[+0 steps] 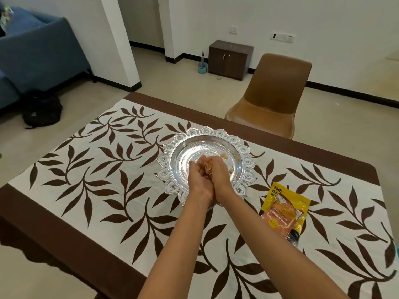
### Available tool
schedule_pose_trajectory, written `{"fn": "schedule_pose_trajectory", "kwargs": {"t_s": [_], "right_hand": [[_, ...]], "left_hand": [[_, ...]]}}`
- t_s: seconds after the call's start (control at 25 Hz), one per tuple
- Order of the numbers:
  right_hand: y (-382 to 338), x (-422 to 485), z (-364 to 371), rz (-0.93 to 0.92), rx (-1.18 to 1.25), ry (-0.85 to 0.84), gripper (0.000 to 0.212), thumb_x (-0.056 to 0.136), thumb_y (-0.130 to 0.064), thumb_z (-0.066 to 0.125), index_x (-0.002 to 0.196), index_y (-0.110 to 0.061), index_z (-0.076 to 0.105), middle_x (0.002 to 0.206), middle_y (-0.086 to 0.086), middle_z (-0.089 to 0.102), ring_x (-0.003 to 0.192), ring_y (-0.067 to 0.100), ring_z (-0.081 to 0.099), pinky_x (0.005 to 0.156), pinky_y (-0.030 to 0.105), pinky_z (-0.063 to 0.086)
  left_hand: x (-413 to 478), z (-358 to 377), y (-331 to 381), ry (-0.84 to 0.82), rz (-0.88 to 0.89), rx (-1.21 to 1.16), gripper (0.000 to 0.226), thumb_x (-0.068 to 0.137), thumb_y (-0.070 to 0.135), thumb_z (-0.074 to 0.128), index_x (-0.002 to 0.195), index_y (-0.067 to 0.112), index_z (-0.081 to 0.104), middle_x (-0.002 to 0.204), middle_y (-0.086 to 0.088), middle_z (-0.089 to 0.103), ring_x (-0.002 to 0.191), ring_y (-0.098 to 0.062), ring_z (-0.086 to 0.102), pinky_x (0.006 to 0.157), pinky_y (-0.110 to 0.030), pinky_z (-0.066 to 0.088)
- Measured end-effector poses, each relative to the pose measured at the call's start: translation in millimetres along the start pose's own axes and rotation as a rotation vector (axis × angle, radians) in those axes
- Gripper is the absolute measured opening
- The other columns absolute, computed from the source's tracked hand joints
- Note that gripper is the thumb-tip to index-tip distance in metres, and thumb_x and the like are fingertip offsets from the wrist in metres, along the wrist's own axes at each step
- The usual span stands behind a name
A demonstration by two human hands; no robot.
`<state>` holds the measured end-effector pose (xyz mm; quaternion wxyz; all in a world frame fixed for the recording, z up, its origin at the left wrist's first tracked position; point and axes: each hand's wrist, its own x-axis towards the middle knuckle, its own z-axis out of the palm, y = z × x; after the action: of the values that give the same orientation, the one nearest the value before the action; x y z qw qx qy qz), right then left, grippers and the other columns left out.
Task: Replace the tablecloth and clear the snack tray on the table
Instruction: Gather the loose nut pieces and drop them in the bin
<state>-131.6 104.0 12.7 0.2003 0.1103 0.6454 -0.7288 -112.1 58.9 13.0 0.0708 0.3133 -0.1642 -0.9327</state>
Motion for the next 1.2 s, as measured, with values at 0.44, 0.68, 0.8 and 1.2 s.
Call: {"fn": "schedule_pose_trajectory", "kwargs": {"t_s": [0.44, 0.68, 0.8, 1.2], "right_hand": [[-12.6, 19.4, -23.7, -0.479, -0.668, 0.117, 0.024, 0.096, -0.012, 0.043, 0.109, -0.01, 0.063, 0.113, 0.005, 0.063, 0.109, 0.019, 0.056, 0.099, 0.038, 0.042], [1.8, 29.9, -16.7, -0.347, -1.411, -0.13, 0.053, 0.087, -0.052, 0.056, 0.119, -0.011, 0.045, 0.129, 0.014, 0.04, 0.117, 0.034, 0.039, 0.094, 0.046, 0.039], [10.2, 19.7, -5.1, -0.362, -1.444, -0.27, 0.053, 0.085, -0.044, 0.061, 0.12, -0.009, 0.042, 0.12, 0.015, 0.043, 0.109, 0.035, 0.045, 0.087, 0.043, 0.043], [4.0, 1.5, -1.3, -0.327, -1.22, -0.194, 0.016, 0.079, 0.003, 0.065, 0.09, -0.005, 0.059, 0.088, 0.009, 0.056, 0.078, 0.022, 0.059, 0.06, 0.026, 0.046]], "left_hand": [[16.2, -7.3, 27.2, -0.013, -0.074, -0.274, 0.041, 0.104, 0.026, 0.032, 0.091, 0.002, 0.063, 0.084, -0.014, 0.067, 0.086, -0.023, 0.065, 0.071, -0.041, 0.058], [17.4, -15.8, 52.4, -0.067, -0.027, -0.224, 0.037, 0.102, 0.024, 0.036, 0.097, 0.002, 0.066, 0.089, -0.012, 0.069, 0.088, -0.022, 0.066, 0.078, -0.04, 0.056], [17.9, -16.9, 53.8, -0.084, -0.027, -0.2, 0.037, 0.102, 0.025, 0.037, 0.096, 0.002, 0.066, 0.092, -0.012, 0.068, 0.09, -0.022, 0.065, 0.079, -0.039, 0.056], [18.6, -19.2, 56.3, -0.065, -0.004, -0.162, 0.036, 0.102, 0.025, 0.038, 0.099, 0.002, 0.065, 0.097, -0.012, 0.067, 0.091, -0.022, 0.065, 0.083, -0.035, 0.056]]}}
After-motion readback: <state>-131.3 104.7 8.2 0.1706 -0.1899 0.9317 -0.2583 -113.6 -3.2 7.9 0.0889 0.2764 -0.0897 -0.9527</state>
